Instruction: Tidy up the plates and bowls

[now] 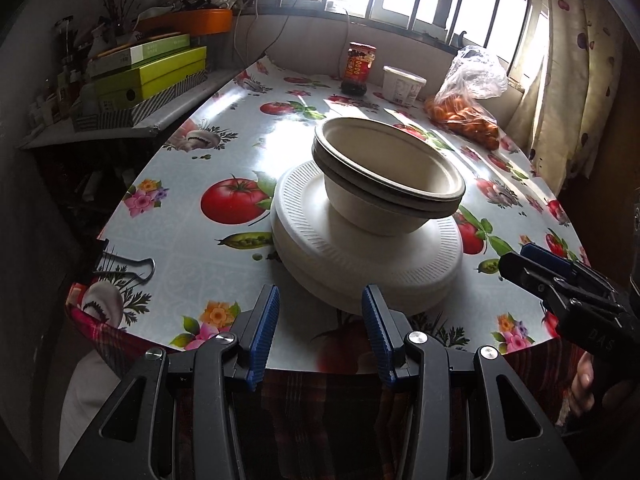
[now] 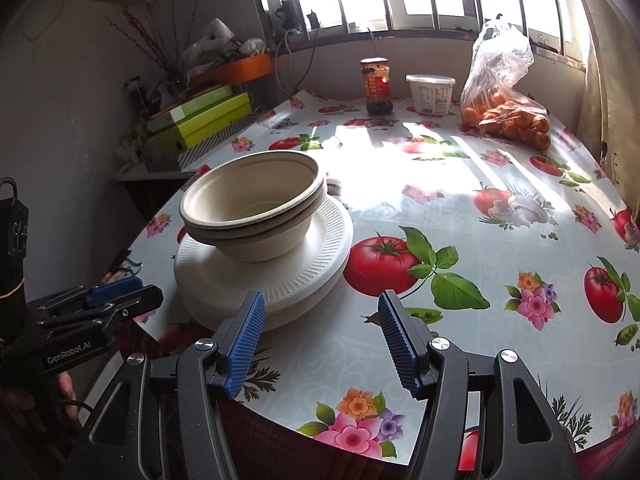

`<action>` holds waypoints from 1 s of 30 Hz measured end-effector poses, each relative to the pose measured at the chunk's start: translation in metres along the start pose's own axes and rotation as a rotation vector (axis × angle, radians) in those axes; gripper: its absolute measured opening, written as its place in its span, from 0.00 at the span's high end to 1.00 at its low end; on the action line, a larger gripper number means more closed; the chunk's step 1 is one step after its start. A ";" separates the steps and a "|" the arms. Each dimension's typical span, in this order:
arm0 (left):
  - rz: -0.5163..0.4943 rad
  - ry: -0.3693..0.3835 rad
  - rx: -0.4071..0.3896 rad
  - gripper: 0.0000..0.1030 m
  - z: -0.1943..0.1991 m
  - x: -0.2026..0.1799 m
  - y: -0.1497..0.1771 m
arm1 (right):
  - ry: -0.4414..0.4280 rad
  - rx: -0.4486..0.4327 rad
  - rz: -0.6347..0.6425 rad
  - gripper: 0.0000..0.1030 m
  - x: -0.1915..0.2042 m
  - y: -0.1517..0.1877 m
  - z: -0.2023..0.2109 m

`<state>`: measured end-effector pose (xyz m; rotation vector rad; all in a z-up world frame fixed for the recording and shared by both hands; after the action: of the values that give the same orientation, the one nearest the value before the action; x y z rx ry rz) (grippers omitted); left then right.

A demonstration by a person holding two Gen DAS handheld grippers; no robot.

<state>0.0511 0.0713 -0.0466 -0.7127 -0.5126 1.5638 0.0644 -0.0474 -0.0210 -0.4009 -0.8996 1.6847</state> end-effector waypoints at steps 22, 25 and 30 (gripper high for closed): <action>-0.014 -0.042 0.068 0.57 -0.018 0.003 0.029 | 0.068 0.077 -0.001 0.37 -0.011 0.036 -0.014; -0.022 -0.057 0.074 0.57 -0.021 0.003 0.030 | 0.074 0.087 0.000 0.37 -0.012 0.038 -0.017; -0.027 -0.060 0.074 0.56 -0.023 0.001 0.029 | 0.084 0.100 0.008 0.30 -0.011 0.041 -0.021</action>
<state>0.0459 0.0672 -0.0831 -0.6020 -0.5044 1.5746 0.0550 -0.0533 -0.0670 -0.4048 -0.7503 1.6994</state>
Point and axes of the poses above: each gripper's, at about its wrist camera, not at the fingertips, and z roughly against the way its jaws point, x to its left, y to its underside, the point moved 6 cm from there along -z, roughly the way its jaws point
